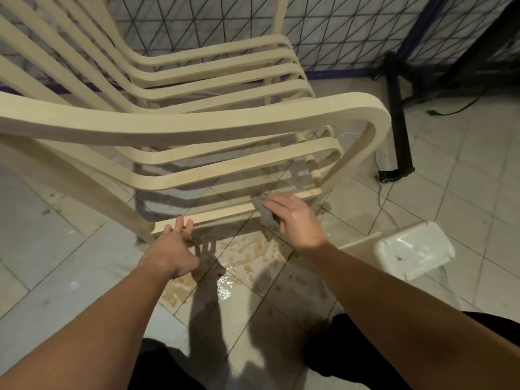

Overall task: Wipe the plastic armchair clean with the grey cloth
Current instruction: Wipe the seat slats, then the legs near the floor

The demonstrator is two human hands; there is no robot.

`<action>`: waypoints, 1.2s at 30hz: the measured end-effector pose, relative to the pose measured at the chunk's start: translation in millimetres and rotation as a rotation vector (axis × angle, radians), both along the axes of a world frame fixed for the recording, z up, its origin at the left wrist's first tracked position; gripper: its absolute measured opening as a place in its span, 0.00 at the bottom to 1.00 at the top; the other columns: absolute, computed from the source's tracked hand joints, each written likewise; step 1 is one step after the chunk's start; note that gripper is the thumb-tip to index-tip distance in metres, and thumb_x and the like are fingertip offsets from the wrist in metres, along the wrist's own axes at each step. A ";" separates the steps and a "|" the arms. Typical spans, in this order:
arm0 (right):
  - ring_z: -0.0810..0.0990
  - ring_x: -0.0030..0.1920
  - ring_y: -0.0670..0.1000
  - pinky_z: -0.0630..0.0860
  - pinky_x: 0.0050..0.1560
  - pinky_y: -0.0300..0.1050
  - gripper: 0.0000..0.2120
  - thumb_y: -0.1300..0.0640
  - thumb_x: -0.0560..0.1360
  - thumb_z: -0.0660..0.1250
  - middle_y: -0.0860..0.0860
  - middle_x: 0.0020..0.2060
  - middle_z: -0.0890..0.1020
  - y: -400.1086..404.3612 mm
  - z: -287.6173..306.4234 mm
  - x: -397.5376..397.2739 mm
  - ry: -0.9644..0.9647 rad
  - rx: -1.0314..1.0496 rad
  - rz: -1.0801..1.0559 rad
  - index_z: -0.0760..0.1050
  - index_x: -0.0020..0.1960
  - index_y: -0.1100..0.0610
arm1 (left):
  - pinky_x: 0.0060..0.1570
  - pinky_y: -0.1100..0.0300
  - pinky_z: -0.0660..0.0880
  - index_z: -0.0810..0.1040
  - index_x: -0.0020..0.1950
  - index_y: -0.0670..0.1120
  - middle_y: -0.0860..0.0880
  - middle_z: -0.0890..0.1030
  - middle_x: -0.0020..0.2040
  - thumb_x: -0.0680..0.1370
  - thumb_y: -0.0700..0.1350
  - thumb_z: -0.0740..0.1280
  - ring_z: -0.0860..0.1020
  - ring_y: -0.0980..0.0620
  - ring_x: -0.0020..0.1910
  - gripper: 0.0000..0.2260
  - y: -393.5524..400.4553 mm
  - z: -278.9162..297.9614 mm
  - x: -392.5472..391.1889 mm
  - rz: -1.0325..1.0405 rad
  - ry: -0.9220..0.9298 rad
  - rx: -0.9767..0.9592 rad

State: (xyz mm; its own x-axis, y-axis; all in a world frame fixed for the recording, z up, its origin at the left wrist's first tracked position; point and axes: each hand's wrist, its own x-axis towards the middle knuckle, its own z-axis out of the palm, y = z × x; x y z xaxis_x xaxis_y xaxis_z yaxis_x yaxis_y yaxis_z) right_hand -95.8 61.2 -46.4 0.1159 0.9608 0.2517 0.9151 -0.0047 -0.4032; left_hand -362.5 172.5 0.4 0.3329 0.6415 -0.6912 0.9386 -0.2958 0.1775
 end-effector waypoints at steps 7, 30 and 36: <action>0.72 0.69 0.58 0.68 0.70 0.48 0.30 0.74 0.73 0.63 0.56 0.69 0.74 35.8 1.4 31.5 -0.125 -0.358 -0.090 0.72 0.72 0.54 | 0.78 0.47 0.56 0.45 0.83 0.53 0.52 0.39 0.82 0.74 0.40 0.63 0.44 0.45 0.82 0.42 -2.8 2.5 0.8 0.017 -0.004 -0.006; 0.72 0.69 0.45 0.58 0.73 0.31 0.23 0.71 0.77 0.62 0.47 0.69 0.75 -18.4 -9.8 -10.4 0.388 -0.023 -0.652 0.76 0.68 0.53 | 0.78 0.47 0.56 0.46 0.83 0.55 0.54 0.39 0.82 0.72 0.39 0.64 0.45 0.46 0.82 0.44 -4.1 -1.3 -0.3 0.059 -0.043 -0.008; 0.79 0.41 0.41 0.77 0.42 0.33 0.09 0.58 0.80 0.61 0.55 0.49 0.82 -61.0 -21.3 -6.5 1.011 0.090 -1.216 0.78 0.55 0.49 | 0.78 0.47 0.57 0.47 0.83 0.55 0.54 0.40 0.82 0.72 0.40 0.64 0.46 0.45 0.82 0.43 -2.9 -0.3 -0.5 0.047 -0.040 0.000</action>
